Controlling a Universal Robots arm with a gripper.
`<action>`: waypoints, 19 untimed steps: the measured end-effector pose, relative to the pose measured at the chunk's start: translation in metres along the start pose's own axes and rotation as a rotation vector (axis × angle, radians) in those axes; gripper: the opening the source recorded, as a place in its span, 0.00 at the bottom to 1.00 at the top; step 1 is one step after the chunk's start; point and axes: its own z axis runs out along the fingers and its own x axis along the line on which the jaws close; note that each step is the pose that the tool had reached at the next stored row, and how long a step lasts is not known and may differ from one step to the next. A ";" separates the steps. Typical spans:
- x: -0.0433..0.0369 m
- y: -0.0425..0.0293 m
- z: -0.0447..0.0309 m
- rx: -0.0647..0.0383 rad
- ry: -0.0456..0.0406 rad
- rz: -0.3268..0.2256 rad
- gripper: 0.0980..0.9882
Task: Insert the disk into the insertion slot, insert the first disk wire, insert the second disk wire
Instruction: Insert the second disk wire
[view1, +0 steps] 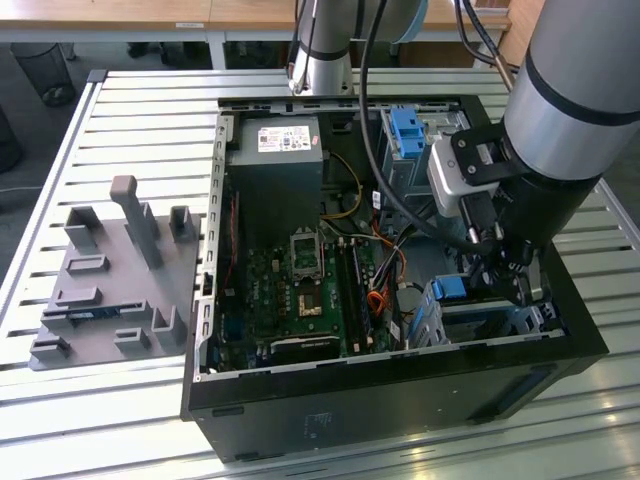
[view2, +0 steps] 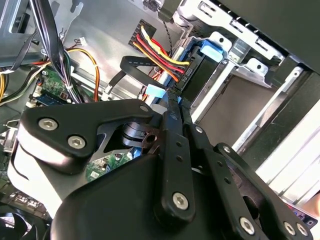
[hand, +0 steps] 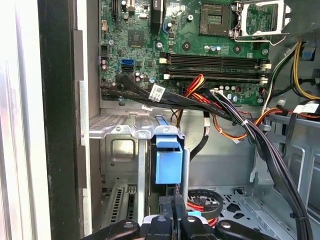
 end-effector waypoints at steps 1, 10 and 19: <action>0.0000 0.0001 0.0005 0.000 0.0003 0.000 0.04; 0.0000 0.0003 0.0018 0.000 0.0013 0.000 0.13; -0.0012 -0.0016 -0.0103 -0.001 0.0012 0.000 0.13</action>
